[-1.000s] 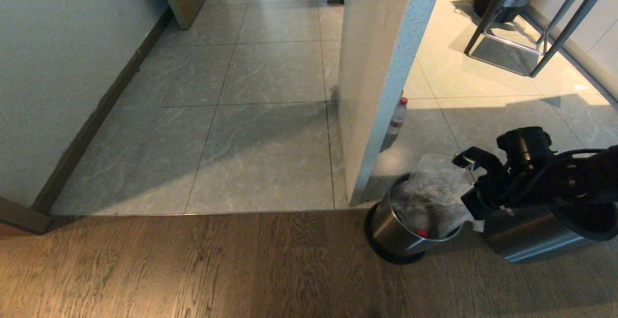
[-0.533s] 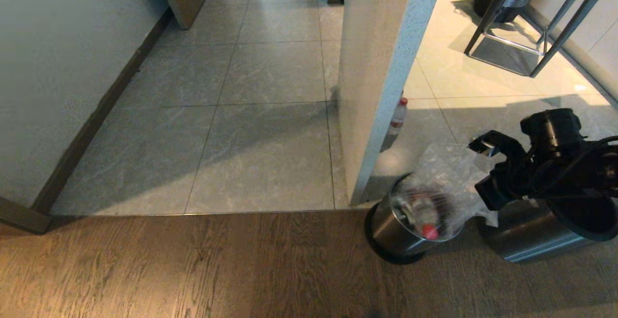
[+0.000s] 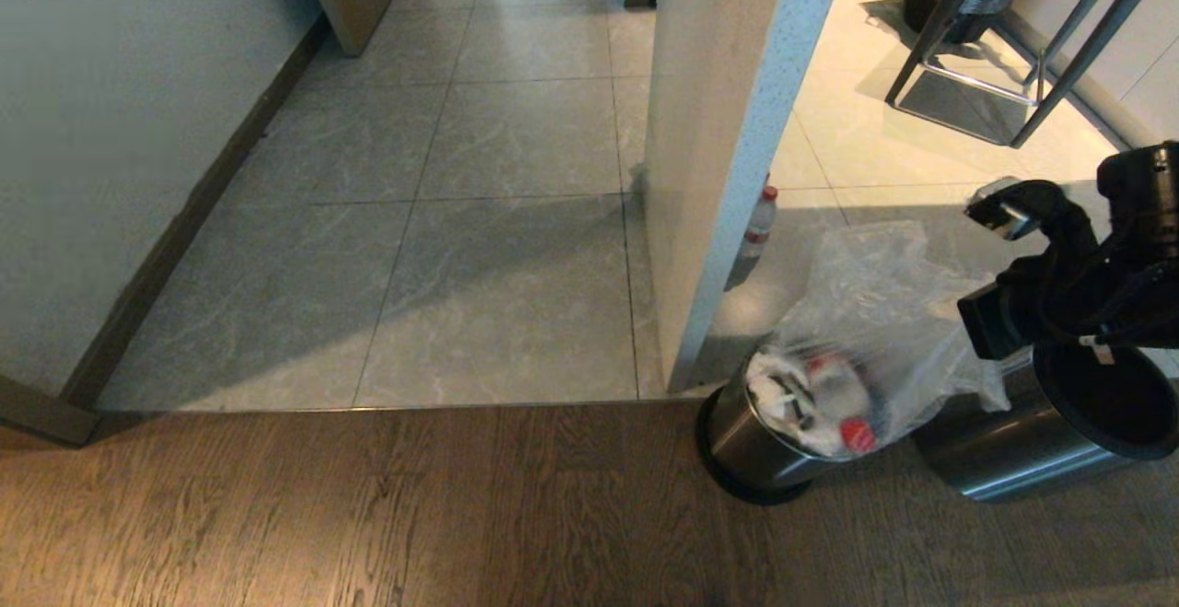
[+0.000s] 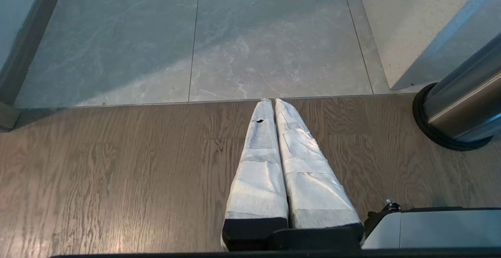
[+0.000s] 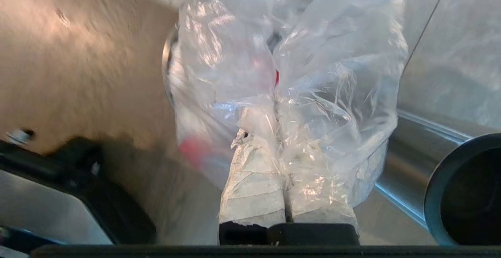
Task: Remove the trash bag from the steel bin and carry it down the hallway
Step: Pick up the trash bag
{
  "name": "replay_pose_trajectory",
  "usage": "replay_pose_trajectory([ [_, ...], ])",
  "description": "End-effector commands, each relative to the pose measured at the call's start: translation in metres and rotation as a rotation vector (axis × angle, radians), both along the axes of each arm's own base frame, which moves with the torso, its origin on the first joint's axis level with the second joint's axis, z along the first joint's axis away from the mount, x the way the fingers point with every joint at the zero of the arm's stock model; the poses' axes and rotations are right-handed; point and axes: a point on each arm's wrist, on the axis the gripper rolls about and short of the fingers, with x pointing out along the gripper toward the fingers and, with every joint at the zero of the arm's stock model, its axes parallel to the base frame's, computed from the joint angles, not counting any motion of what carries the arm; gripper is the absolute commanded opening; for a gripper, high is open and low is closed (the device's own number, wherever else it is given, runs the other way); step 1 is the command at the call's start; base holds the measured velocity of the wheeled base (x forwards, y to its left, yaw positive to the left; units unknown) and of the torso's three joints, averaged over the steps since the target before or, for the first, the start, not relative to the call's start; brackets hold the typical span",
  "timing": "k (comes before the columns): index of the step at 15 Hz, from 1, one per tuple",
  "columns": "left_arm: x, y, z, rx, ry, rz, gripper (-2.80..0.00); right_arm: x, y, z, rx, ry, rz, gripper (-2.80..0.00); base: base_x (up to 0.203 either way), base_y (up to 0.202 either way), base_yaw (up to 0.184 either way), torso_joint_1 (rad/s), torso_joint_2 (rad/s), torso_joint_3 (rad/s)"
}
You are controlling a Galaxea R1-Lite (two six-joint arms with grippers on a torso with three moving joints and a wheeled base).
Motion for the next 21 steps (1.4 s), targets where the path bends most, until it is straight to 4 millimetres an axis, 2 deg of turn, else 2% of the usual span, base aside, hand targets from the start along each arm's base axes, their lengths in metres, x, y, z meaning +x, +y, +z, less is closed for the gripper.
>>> replay_pose_trajectory([
  [1,0.000,0.000,0.000,0.000,0.000,0.000,-2.80,-0.018,0.000,0.022,0.023,-0.077,0.003,-2.80,0.000,0.000,0.000,0.000,0.00,0.000],
  [7,0.000,0.000,0.000,0.000,0.000,0.000,-2.80,-0.069,0.007,0.059,0.121,-0.158,0.004,-2.80,0.000,0.000,0.000,0.000,0.00,0.000],
  [10,0.000,0.000,0.000,0.000,0.000,0.000,-2.80,-0.097,0.007,0.066,0.127,-0.162,0.009,-2.80,0.000,0.000,0.000,0.000,0.00,0.000],
  [13,0.000,0.000,0.000,0.000,0.000,0.000,-2.80,-0.117,0.004,0.046,0.126,-0.098,-0.012,-2.80,0.000,0.000,0.000,0.000,0.00,0.000],
  [15,0.000,0.000,0.000,0.000,0.000,0.000,-2.80,-0.120,0.001,0.029,0.135,-0.043,-0.046,-2.80,0.000,0.000,0.000,0.000,0.00,0.000],
  [17,0.000,0.000,0.000,0.000,0.000,0.000,-2.80,-0.129,-0.002,0.039,0.163,-0.086,-0.075,-2.80,0.000,0.000,0.000,0.000,0.00,0.000],
  [19,0.000,0.000,0.000,0.000,0.000,0.000,-2.80,-0.145,-0.001,0.045,0.189,-0.149,-0.053,-2.80,0.000,0.000,0.000,0.000,0.00,0.000],
  [21,0.000,0.000,0.000,0.000,0.000,0.000,-2.80,-0.153,0.000,0.031,0.183,-0.096,-0.041,-2.80,0.000,0.000,0.000,0.000,0.00,0.000],
])
